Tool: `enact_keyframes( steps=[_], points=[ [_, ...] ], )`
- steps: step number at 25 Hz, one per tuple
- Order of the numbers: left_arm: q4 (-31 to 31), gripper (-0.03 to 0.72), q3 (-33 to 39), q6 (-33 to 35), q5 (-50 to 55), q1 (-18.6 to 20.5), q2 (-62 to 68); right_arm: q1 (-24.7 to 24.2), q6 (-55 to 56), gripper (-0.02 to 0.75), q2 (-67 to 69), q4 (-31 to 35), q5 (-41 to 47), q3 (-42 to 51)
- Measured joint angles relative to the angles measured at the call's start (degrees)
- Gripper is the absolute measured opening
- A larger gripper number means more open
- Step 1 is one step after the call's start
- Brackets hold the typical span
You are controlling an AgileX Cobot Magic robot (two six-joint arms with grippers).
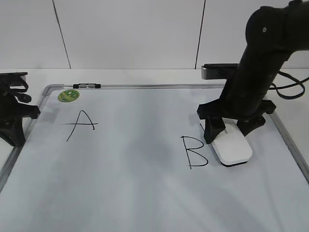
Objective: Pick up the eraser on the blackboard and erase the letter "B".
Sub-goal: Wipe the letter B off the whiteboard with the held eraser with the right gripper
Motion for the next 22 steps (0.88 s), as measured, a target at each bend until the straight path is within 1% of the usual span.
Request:
enact_keyframes(
  steps=[9, 17, 22],
  points=[
    [0.0, 0.022, 0.0, 0.0, 0.0, 0.0, 0.0, 0.0, 0.0, 0.534, 4.8, -0.1, 0.1, -1.6],
    [0.0, 0.022, 0.0, 0.0, 0.0, 0.0, 0.0, 0.0, 0.0, 0.534, 5.6, -0.1, 0.4, -2.7],
    [0.1, 0.022, 0.0, 0.0, 0.0, 0.0, 0.0, 1.7, 0.1, 0.534, 5.6, -1.0, 0.2, -2.8]
  ],
)
